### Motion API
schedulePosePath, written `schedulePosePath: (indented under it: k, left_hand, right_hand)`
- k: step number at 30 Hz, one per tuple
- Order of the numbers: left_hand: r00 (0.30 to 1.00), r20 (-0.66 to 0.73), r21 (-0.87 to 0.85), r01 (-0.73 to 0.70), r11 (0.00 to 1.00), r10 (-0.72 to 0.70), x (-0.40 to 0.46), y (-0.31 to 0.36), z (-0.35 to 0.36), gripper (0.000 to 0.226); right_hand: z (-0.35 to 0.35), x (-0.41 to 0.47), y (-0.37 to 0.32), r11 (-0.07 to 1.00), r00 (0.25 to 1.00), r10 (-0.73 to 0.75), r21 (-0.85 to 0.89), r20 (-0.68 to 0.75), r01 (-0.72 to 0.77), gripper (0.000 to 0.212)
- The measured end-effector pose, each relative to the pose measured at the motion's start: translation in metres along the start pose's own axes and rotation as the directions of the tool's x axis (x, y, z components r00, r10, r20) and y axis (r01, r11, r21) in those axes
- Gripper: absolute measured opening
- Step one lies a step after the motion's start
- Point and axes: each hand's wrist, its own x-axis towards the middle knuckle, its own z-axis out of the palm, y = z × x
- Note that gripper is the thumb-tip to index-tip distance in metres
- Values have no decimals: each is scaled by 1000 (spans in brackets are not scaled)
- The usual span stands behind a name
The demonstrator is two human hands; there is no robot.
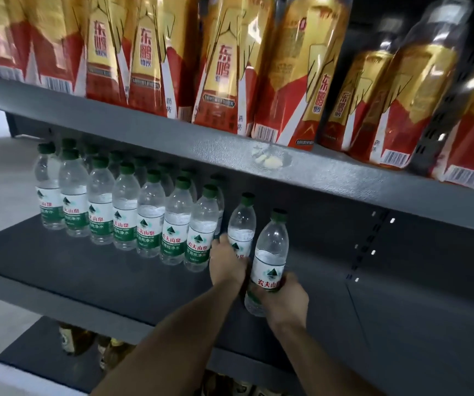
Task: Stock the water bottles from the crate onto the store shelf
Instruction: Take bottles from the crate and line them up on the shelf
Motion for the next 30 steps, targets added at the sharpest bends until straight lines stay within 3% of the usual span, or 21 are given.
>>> schedulePosePath:
  k: [5, 11, 16, 26, 30]
  left_hand:
    - [1000, 5, 54, -29, 998, 29, 16, -5, 7, 59]
    - [996, -27, 176, -74, 982, 80, 27, -5, 17, 28]
    - [999, -17, 193, -47, 980, 51, 39, -7, 24, 20]
    - [1000, -18, 164, 4, 986, -1, 42, -6, 36, 31]
    - [998, 57, 328, -15, 944, -4, 28, -11, 30, 49]
  right_hand:
    - [14, 4, -2, 1000, 999, 5, -6, -35, -5, 44]
    - [23, 14, -10, 1000, 998, -22, 14, -51, 23, 43]
    - [29, 26, -10, 999, 998, -28, 33, -56, 30, 45]
    - [32, 36, 4, 997, 997, -7, 82, -79, 13, 52]
    - [35, 36, 7, 998, 996, 2, 70, -86, 4, 52]
